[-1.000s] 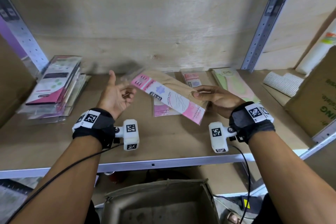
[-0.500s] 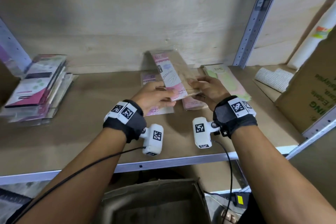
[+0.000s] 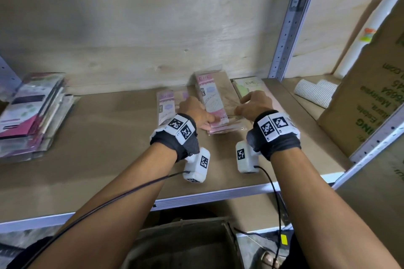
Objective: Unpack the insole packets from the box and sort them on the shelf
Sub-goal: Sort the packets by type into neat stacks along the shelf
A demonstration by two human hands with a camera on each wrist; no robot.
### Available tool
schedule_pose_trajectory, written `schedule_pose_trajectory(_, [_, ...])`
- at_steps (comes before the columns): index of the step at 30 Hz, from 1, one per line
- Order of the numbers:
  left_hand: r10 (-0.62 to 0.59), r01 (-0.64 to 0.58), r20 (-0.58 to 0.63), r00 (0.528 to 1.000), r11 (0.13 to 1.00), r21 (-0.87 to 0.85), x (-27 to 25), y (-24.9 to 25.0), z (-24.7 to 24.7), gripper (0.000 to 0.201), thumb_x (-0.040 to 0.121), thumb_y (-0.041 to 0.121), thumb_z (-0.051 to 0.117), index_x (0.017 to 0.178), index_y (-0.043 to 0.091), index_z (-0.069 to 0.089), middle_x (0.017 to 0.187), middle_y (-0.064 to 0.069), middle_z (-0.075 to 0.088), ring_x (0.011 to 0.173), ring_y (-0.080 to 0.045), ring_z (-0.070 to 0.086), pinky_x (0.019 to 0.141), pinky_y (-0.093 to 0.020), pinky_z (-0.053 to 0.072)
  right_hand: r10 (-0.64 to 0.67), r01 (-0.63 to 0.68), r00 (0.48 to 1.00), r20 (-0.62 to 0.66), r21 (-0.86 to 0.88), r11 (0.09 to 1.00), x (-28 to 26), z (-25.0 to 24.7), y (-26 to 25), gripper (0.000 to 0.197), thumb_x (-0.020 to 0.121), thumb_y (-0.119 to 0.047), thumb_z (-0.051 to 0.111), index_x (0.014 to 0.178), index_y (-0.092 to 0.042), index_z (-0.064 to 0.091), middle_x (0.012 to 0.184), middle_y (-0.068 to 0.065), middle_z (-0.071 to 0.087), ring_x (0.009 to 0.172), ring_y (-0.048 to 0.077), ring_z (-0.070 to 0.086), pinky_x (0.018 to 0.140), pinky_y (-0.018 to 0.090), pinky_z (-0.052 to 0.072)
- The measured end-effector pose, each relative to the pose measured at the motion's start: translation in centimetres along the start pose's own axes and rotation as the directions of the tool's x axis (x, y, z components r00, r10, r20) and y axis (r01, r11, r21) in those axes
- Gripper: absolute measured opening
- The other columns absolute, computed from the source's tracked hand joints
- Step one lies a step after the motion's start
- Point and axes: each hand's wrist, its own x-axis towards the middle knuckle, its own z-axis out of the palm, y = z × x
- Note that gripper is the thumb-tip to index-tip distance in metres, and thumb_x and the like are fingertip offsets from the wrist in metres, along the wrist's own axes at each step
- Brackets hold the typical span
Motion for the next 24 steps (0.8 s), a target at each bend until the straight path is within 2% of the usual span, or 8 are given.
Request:
schedule_pose_trajectory(5, [-0.038, 0.039, -0.017, 0.999, 0.997, 0.07, -0.2, 0.0, 0.2, 0.061, 0.07, 0.005, 0.089, 0.121, -0.01, 0.059, 0.118, -0.025, 0.068, 0.09, -0.035, 0.075, 0.086, -0.043, 0.061, 0.043, -0.035, 0.996, 0.075, -0.104, 0.994, -0.5, 0.1, -0.2, 0.042, 0.081, -0.014, 0.077, 0.119, -0.003, 0.064, 0.122, 0.013, 0.064, 0.113, 0.028, 0.061, 0.089, 0.028, 0.051])
schedule_pose_trajectory(9, [-0.036, 0.042, -0.042, 0.998, 0.989, 0.144, -0.3, 0.0, 0.2, 0.063, 0.071, 0.012, 0.09, 0.123, -0.009, 0.06, 0.118, -0.025, 0.069, 0.1, -0.036, 0.072, 0.094, -0.042, 0.057, 0.035, -0.025, 0.996, 0.079, -0.118, 0.993, -0.4, 0.4, -0.3, 0.044, 0.081, -0.012, 0.077, 0.121, -0.003, 0.062, 0.123, 0.013, 0.063, 0.113, 0.028, 0.06, 0.096, 0.033, 0.052])
schedule_pose_trajectory(16, [-0.025, 0.046, -0.082, 0.996, 0.961, 0.272, -0.5, 0.2, 0.1, 0.07, 0.071, 0.023, 0.09, 0.127, -0.006, 0.059, 0.125, -0.023, 0.066, 0.107, -0.036, 0.069, 0.096, -0.042, 0.056, 0.04, -0.027, 0.996, 0.086, -0.144, 0.989, -0.4, 0.5, -0.4, 0.044, 0.084, -0.012, 0.074, 0.124, -0.003, 0.06, 0.126, 0.014, 0.062, 0.117, 0.029, 0.059, 0.1, 0.036, 0.051])
schedule_pose_trajectory(18, [-0.013, 0.034, -0.08, 0.997, 0.962, 0.269, -0.6, 0.1, 0.0, 0.068, 0.071, 0.024, 0.09, 0.125, -0.005, 0.06, 0.122, -0.022, 0.067, 0.104, -0.036, 0.07, 0.094, -0.042, 0.057, 0.035, -0.022, 0.996, 0.082, -0.154, 0.988, -0.5, 0.4, -0.5, 0.045, 0.083, -0.012, 0.074, 0.125, -0.003, 0.06, 0.125, 0.014, 0.062, 0.116, 0.029, 0.059, 0.1, 0.036, 0.051])
schedule_pose_trajectory(21, [0.016, 0.007, -0.088, 0.996, 0.968, 0.252, -0.9, -0.3, -0.7, 0.056, 0.074, 0.032, 0.087, 0.115, 0.0, 0.066, 0.109, -0.017, 0.073, 0.088, -0.028, 0.076, 0.086, -0.039, 0.061, 0.001, 0.01, 0.998, 0.068, -0.165, 0.986, -0.8, 0.2, -0.6, 0.043, 0.083, -0.013, 0.073, 0.123, -0.004, 0.06, 0.123, 0.013, 0.062, 0.115, 0.029, 0.059, 0.097, 0.035, 0.051])
schedule_pose_trajectory(24, [0.061, -0.026, -0.141, 0.988, 0.971, 0.239, -1.0, -1.3, -2.2, 0.044, 0.08, 0.038, 0.081, 0.104, 0.002, 0.072, 0.098, -0.012, 0.075, 0.078, -0.026, 0.076, 0.079, -0.033, 0.061, -0.124, 0.127, 0.992, 0.023, -0.162, 0.979, -1.1, 0.1, -1.0, 0.038, 0.083, -0.016, 0.071, 0.119, -0.008, 0.063, 0.122, 0.01, 0.063, 0.112, 0.026, 0.059, 0.094, 0.032, 0.049])
